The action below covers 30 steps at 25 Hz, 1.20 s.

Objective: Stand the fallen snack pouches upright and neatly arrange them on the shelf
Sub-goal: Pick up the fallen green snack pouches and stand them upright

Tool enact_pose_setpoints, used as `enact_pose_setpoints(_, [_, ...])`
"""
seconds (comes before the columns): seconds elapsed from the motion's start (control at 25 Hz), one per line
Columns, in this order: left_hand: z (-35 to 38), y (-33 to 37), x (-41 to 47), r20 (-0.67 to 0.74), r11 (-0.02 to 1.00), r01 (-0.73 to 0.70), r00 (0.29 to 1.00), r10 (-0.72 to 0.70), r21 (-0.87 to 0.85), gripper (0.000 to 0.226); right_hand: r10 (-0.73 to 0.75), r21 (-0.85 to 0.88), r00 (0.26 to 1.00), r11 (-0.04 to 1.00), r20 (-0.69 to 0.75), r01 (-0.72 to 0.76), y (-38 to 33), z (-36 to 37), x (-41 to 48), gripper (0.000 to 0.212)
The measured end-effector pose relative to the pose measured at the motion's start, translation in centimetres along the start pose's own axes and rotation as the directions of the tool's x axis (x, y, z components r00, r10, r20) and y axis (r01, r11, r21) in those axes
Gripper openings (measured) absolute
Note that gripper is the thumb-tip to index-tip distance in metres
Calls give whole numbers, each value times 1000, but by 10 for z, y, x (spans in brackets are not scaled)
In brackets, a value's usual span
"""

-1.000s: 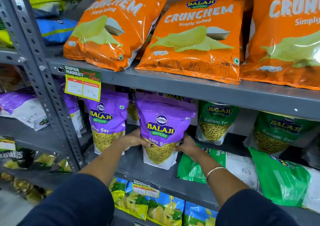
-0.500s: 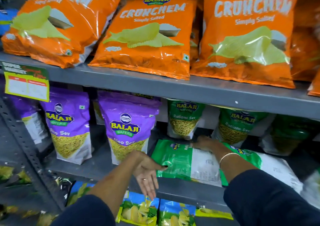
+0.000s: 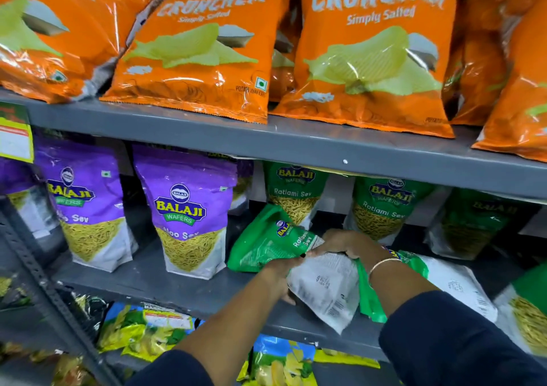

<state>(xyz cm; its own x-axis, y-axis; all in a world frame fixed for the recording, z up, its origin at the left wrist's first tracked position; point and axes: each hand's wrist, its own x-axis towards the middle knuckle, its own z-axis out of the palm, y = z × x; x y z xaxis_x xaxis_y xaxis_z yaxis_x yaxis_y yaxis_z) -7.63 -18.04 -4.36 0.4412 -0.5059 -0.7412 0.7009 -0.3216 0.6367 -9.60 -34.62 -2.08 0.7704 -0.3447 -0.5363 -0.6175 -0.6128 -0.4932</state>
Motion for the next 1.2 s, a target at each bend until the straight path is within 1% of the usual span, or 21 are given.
enact_pose_setpoints(0.08, [4,4,-7,-42,998,-64,997,65,22,45,-44,306,997,952,65,22,4,-2,-10,76])
enact_pose_setpoints(0.16, [0,12,-5,-99,974,-217,973,210,-64,68,-117,462,992,883,47,82,9,-9,-17,89])
enact_pose_setpoints(0.2, [-2,18,-1,-144,943,-325,939,312,-78,73,-157,499,987,857,15,129,6,-10,-26,85])
enact_pose_setpoints(0.24, [-5,25,-3,-182,901,-432,890,419,-38,72,-186,528,982,831,-35,177,5,-10,-34,69])
enact_pose_setpoints(0.28, [-9,31,-9,-212,856,-513,831,514,62,69,-212,563,973,795,-90,225,5,-7,-40,55])
enact_pose_setpoints(0.32, [-13,37,-16,-215,807,-564,778,591,176,65,-233,586,958,758,-165,285,4,-3,-44,48])
enact_pose_setpoints(0.4, [-24,45,-27,-156,690,-623,690,706,369,58,-267,574,913,713,-310,404,3,10,-50,52])
enact_pose_setpoints(0.48, [-39,46,-27,-79,618,-614,675,733,491,58,-253,514,872,725,-419,458,6,26,-42,84])
enact_pose_setpoints(0.52, [-45,44,-27,-50,604,-596,689,723,529,60,-234,499,858,731,-458,466,15,34,-23,99])
enact_pose_setpoints(0.56, [-52,42,-26,-2,589,-585,708,706,557,63,-203,484,851,748,-484,454,26,39,0,106])
enact_pose_setpoints(0.6, [-57,41,-26,37,575,-567,731,682,590,67,-156,472,855,778,-494,415,24,41,4,105])
enact_pose_setpoints(0.64, [-61,40,-25,68,554,-541,751,657,633,69,-100,447,864,823,-493,350,19,41,-4,99])
enact_pose_setpoints(0.72, [-67,43,-22,59,531,-488,773,632,693,61,-6,460,878,850,-478,256,4,43,-28,72])
enact_pose_setpoints(0.8, [-70,45,-25,3,597,-455,797,604,661,38,68,599,935,783,-348,167,-4,47,-34,51])
enact_pose_setpoints(0.88, [-70,44,-25,10,628,-429,830,557,649,26,96,656,940,739,-328,154,-9,51,-35,45])
enact_pose_setpoints(0.92, [-70,43,-25,21,635,-426,840,542,644,24,85,649,939,743,-334,164,-10,53,-36,46])
enact_pose_setpoints(0.96, [-69,42,-21,30,630,-447,829,559,635,31,36,602,944,779,-327,179,-11,54,-39,48])
enact_pose_setpoints(1.0, [-68,40,-16,26,605,-479,797,603,636,42,-21,513,955,840,-296,177,-12,55,-44,53])
enact_pose_setpoints(1.08, [-62,38,-16,11,600,-546,745,667,585,66,-110,299,965,937,-240,181,-12,59,-49,77])
enact_pose_setpoints(1.12, [-59,38,-15,4,610,-565,736,677,556,74,-114,233,962,957,-248,173,-14,62,-49,88])
enact_pose_setpoints(1.2, [-53,40,-19,44,609,-578,744,667,543,80,-89,212,934,963,-346,170,-16,70,-46,97])
